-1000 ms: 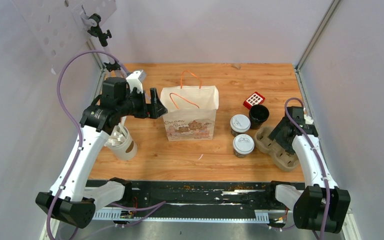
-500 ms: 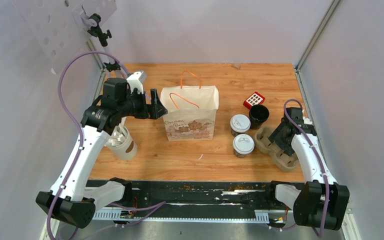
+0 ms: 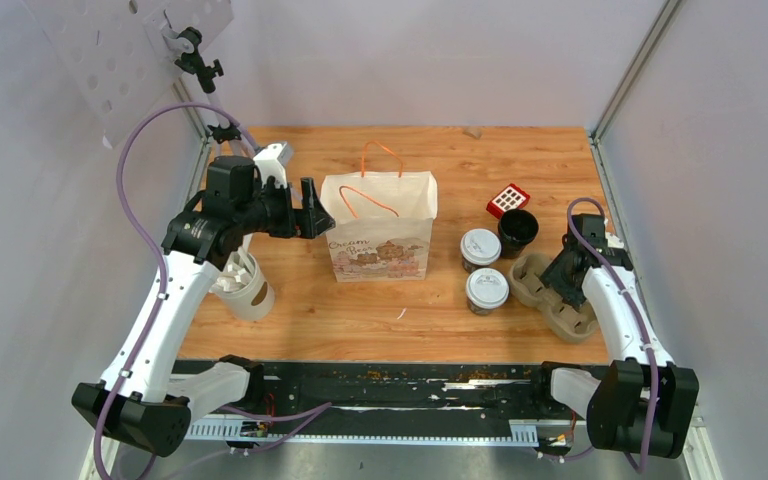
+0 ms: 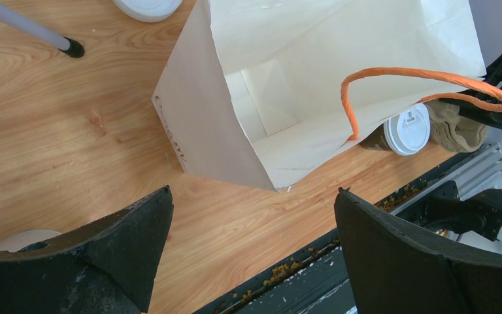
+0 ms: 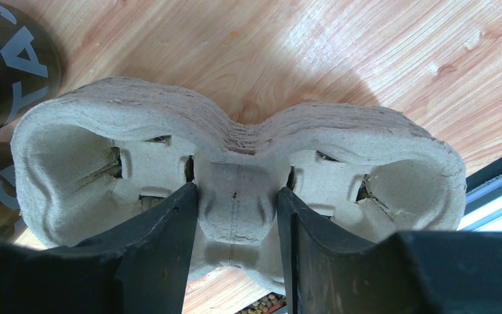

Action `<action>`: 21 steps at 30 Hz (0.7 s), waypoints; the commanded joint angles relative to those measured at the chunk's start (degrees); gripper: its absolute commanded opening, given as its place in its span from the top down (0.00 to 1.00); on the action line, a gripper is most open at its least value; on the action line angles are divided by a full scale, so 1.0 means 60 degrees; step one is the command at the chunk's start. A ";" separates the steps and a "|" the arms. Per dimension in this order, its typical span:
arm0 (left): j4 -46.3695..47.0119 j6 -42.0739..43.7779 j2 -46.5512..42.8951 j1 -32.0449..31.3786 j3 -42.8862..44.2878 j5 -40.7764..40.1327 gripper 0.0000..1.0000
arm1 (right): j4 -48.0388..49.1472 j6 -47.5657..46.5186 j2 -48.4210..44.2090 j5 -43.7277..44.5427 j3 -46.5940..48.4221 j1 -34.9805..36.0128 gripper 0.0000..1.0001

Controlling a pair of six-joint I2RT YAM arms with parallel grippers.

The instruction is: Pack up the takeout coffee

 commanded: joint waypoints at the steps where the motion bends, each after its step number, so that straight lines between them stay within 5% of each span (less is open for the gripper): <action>1: 0.0306 0.0065 -0.0141 0.0021 -0.0029 -0.0061 0.00 | 0.0058 -0.0057 -0.0158 0.0070 0.0168 -0.0041 0.55; 21: 0.0291 0.0069 -0.0165 0.0021 -0.0034 -0.0101 0.00 | -0.0739 -0.0703 -0.0789 0.0741 0.1021 -0.0048 0.58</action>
